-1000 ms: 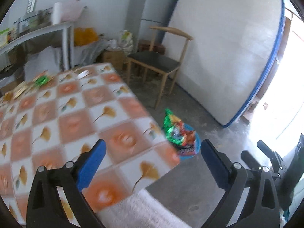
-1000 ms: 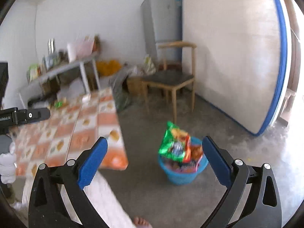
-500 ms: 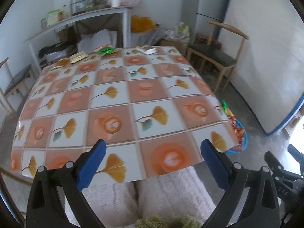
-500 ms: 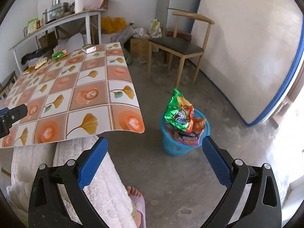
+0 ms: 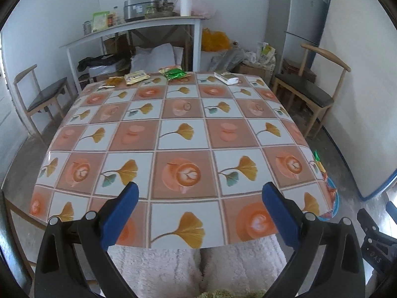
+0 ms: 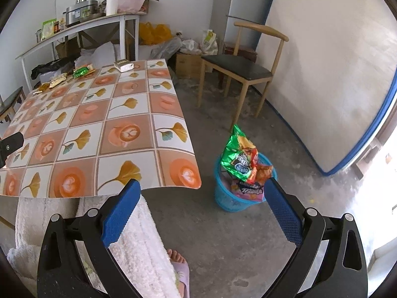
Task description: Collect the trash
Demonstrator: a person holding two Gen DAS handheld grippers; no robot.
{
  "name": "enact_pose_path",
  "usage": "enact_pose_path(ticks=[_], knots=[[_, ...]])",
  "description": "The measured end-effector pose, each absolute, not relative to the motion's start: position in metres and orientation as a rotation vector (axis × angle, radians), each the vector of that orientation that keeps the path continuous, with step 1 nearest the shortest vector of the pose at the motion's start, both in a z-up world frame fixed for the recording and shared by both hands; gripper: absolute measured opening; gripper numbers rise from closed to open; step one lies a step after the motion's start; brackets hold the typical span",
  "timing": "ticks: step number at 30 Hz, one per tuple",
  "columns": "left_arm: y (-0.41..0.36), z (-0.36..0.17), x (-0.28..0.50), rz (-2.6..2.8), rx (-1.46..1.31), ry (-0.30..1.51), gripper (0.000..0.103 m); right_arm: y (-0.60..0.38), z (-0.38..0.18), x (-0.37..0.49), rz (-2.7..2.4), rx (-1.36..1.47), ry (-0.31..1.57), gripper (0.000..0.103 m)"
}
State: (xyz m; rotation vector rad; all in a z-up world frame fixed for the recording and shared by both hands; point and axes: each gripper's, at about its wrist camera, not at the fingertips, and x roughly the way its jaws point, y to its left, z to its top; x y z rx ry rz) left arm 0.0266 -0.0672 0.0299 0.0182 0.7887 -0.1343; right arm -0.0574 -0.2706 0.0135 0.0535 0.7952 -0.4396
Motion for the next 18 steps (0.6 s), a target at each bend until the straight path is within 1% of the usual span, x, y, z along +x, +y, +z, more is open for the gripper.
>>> enact_pose_path(ticks=[8,18], knots=[[-0.062,0.032,0.03,-0.093,0.01,0.79,0.097,-0.269,0.015,-0.052,-0.429,0.062,0.787,0.096],[-0.066,0.037,0.028,-0.081,0.031,0.761,0.097,-0.278,0.025,-0.053,-0.433,0.114,0.714,0.096]])
